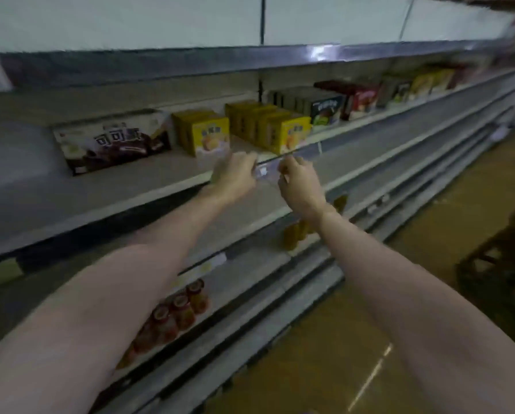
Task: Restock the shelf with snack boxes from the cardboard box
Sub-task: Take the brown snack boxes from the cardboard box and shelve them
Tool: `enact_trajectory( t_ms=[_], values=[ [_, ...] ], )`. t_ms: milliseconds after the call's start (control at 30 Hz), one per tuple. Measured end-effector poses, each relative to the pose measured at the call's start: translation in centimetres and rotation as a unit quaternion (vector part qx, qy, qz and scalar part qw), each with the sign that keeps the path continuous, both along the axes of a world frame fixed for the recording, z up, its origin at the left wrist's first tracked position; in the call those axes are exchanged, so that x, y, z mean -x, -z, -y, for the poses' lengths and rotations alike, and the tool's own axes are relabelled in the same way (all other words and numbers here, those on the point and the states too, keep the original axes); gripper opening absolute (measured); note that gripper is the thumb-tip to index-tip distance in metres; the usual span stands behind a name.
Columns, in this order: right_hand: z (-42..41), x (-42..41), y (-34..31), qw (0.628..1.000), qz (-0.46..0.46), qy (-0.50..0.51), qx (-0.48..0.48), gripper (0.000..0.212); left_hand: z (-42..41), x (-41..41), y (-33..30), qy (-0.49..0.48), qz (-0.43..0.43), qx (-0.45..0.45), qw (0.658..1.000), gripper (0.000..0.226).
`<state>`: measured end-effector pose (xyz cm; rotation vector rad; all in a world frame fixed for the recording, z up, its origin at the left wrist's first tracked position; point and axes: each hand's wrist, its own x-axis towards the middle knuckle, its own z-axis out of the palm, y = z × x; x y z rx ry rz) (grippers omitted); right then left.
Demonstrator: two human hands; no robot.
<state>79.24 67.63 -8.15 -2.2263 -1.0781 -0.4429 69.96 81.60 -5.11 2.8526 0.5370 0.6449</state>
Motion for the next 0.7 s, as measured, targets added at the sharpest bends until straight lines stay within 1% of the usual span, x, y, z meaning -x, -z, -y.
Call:
enact_trajectory(
  t_ms=[100,167,200,267,333,400,500,600,700],
  values=[
    [8.4,-1.8,2.9,0.995,-0.059,0.062,0.044,0.013,7.5,-3.6,2.4,0.07,-0.055,0.031,0.995,0.008],
    [14.0,-3.0,4.9,0.99,-0.092,0.098,0.047,0.009,12.8,-5.8,4.5,0.136,-0.079,0.06,0.986,0.004],
    [16.7,-3.7,6.0,0.988,-0.103,0.108,0.05,0.01,15.7,-6.8,5.3,0.165,-0.087,0.061,0.981,0.004],
    [22.1,-5.1,8.1,0.981,-0.116,0.132,0.076,0.015,21.3,-9.0,7.3,0.191,-0.107,0.068,0.973,0.006],
    [27.6,-6.6,9.8,0.974,-0.121,0.168,0.097,0.016,27.0,-11.5,9.6,0.225,-0.117,0.113,0.961,0.009],
    [33.0,-8.2,11.5,0.961,-0.133,0.213,0.12,0.013,32.3,-14.1,11.9,0.247,-0.139,0.154,0.946,0.012],
    [40.7,-10.3,14.0,0.936,-0.169,0.267,0.152,0.013,39.2,-17.6,15.4,0.258,-0.165,0.165,0.937,0.015],
    [47.0,-11.9,15.8,0.916,-0.233,0.307,0.111,0.017,44.6,-20.3,17.7,0.258,-0.165,0.179,0.935,0.016],
    [51.2,-13.2,17.3,0.903,-0.269,0.331,0.057,0.016,49.0,-22.5,19.3,0.262,-0.161,0.205,0.929,0.012]
  ],
)
